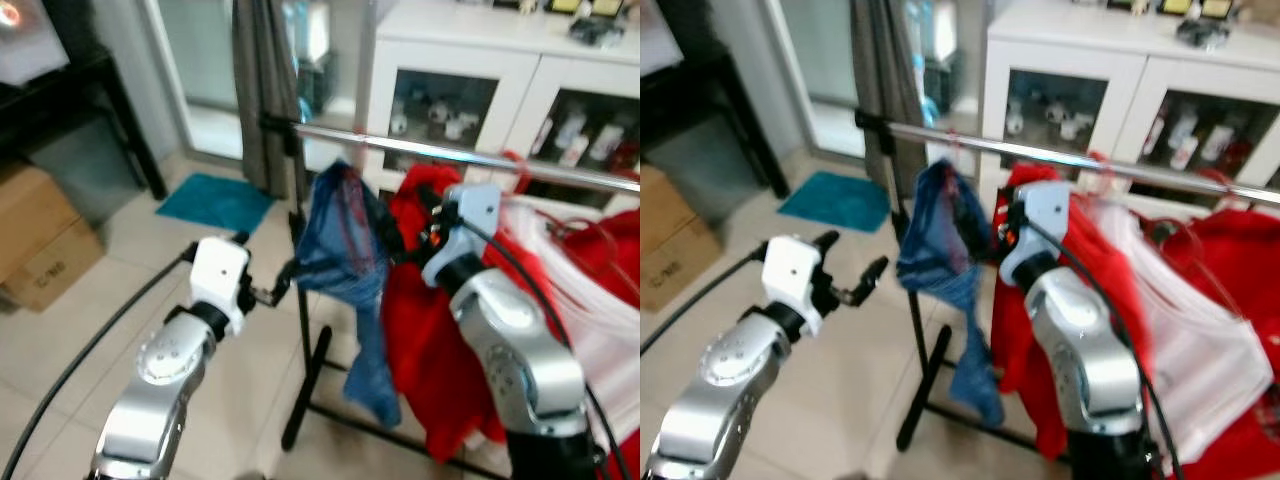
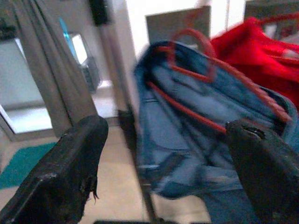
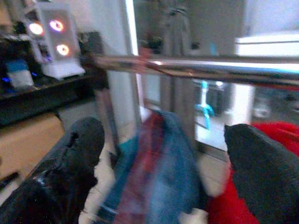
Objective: Hang hanger
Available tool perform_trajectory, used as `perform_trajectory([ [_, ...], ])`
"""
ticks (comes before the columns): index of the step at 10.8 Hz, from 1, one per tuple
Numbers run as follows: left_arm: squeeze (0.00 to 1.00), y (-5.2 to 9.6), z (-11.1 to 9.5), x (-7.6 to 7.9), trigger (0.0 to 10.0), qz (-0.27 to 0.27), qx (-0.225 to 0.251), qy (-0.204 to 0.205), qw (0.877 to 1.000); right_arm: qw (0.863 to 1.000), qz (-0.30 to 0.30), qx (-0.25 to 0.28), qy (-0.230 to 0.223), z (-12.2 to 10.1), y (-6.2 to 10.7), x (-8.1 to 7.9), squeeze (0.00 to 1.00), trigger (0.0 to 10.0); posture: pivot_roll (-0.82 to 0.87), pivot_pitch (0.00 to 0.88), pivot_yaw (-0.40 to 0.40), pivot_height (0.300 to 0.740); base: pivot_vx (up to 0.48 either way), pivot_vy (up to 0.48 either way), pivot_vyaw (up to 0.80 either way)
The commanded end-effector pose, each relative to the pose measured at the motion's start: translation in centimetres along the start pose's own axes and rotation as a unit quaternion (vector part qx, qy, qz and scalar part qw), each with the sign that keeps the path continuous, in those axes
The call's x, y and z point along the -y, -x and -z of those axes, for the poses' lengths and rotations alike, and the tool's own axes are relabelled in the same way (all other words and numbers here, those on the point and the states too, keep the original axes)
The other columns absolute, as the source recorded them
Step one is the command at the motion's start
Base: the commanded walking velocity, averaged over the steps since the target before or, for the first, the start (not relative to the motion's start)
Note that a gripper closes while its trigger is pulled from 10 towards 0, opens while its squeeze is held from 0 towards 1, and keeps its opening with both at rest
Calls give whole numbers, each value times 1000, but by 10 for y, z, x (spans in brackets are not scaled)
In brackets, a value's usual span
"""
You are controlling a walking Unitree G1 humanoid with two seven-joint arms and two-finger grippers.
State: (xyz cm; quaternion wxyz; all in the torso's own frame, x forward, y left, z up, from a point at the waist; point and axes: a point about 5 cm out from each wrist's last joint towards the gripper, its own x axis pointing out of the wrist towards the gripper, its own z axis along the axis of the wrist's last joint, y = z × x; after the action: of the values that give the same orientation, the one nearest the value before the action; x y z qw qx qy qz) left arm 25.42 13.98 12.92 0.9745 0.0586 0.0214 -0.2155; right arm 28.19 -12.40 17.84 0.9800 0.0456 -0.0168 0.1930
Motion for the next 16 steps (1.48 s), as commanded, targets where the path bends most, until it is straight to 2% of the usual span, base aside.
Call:
perform_trajectory([
  [1, 0, -1, 0, 3, 10000, 6, -3, -1, 1000, 1000, 12, -10, 3, -2, 1, 2, 1000, 10000, -24, 0, 43, 740, 0, 0, 0],
  [2, 0, 0, 0, 2, 10000, 13, -6, -6, 1000, 999, 17, -26, 13, 0, 0, 4, 1000, 10000, -21, 0, 42, 740, 0, 0, 0],
  [3, 0, 1, 1, 4, 10000, 36, -9, -22, 999, 998, 35, -44, 35, 1, 0, 11, 1000, 10000, -19, 0, 43, 740, 0, 0, 0],
  [5, 0, 6, 1, 10, 10000, 80, -13, -28, 996, 994, 71, -70, 50, -3, 1, 28, 1000, 10000, -20, 0, 46, 740, 0, 0, 0],
  [6, 0, 9, 1, 15, 10000, 117, -17, -31, 992, 989, 106, -84, 62, -7, 1, 42, 0, 10000, -23, 0, 47, 740, 0, 0, 0],
  [8, 0, 11, -1, 20, 10000, 150, -17, -32, 988, 978, 152, -116, 83, -8, 4, 64, 0, 10000, -24, 0, 46, 740, 0, 0, 0],
  [9, 0, 11, -3, 22, 10000, 168, -13, -34, 985, 975, 151, -146, 75, -7, 7, 75, 0, 10000, -26, 0, 44, 740, 0, 0, 0],
  [11, 0, 11, -11, 32, 10000, 227, -1, -31, 973, 969, 170, -164, 71, -6, 6, 89, 0, 10000, -25, 0, 43, 740, 0, 0, 0],
  [12, 0, 12, -15, 36, 10000, 263, 3, -33, 964, 970, 176, -159, 57, -10, 1, 96, 0, 9647, -25, 0, 42, 740, 0, 0, 0],
  [13, 0, 10, -17, 36, 10000, 270, 3, -37, 962, 975, 158, -153, 40, -13, -3, 97, 0, 0, -26, 0, 43, 740, 0, 0, 0],
  [16, 0, 10, -17, 35, 10000, 276, -1, -41, 960, 976, 118, -182, 16, -7, -12, 100, 0, 0, -28, 0, 45, 740, 0, 0, 0],
])
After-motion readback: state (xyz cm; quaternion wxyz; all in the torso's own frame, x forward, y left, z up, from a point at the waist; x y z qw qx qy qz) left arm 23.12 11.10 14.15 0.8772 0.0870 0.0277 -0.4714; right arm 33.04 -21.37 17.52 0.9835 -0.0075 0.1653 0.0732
